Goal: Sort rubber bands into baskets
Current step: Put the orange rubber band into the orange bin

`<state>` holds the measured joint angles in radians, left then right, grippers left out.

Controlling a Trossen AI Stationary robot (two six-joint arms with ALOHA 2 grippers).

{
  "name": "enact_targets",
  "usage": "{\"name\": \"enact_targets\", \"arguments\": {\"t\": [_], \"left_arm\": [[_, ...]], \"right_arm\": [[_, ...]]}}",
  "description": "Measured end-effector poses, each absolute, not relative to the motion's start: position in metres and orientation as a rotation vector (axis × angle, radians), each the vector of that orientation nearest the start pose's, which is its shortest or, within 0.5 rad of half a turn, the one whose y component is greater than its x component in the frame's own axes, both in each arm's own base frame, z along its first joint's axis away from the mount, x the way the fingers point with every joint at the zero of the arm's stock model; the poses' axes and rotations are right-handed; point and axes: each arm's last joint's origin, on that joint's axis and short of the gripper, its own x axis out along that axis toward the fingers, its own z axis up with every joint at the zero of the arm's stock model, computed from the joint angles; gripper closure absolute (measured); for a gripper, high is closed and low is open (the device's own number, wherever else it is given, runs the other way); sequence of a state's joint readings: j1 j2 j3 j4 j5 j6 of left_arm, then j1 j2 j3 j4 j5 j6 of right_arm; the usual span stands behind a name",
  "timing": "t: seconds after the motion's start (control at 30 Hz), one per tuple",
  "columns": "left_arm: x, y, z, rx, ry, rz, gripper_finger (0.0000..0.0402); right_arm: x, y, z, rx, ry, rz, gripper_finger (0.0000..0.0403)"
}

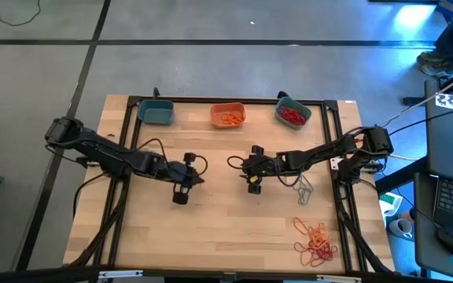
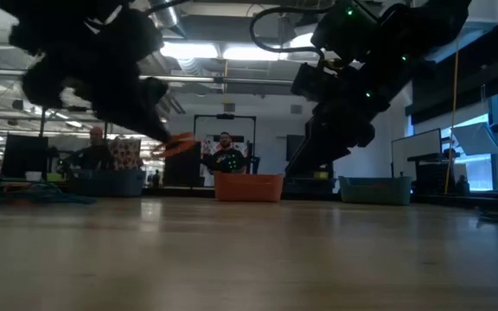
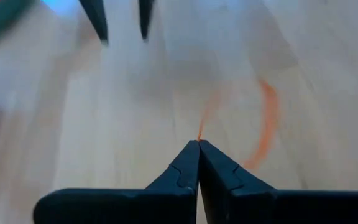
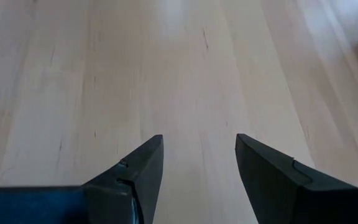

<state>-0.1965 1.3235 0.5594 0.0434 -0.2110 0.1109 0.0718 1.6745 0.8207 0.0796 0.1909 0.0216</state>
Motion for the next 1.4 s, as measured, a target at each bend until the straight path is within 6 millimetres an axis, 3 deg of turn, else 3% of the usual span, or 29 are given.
{"name": "enact_targets", "arguments": {"t": [0.43, 0.77, 0.97, 1.2, 1.4], "left_arm": [[0.27, -0.016, 0.121, 0.225, 0.653, 0.082, 0.0398], [0.277, -0.006, 0.1, 0.133, 0.679, 0.147, 0.0399], [0.274, -0.004, 0.096, 0.065, 0.72, 0.182, 0.0395], [0.272, -0.004, 0.094, 0.046, 0.752, 0.192, 0.0391], [0.272, -0.006, 0.095, 0.057, 0.746, 0.183, 0.0391]], "right_arm": [[0.343, 0.02, 0.143, -0.024, 0.595, -0.095, 0.0199], [0.36, 0.025, 0.118, -0.034, 0.584, 0.025, 0.0106], [0.376, 0.026, 0.102, -0.067, 0.565, 0.049, 0.0089], [0.384, 0.026, 0.087, -0.116, 0.584, 0.034, 0.0096], [0.385, 0.024, 0.086, -0.125, 0.573, 0.006, 0.0189]]}}
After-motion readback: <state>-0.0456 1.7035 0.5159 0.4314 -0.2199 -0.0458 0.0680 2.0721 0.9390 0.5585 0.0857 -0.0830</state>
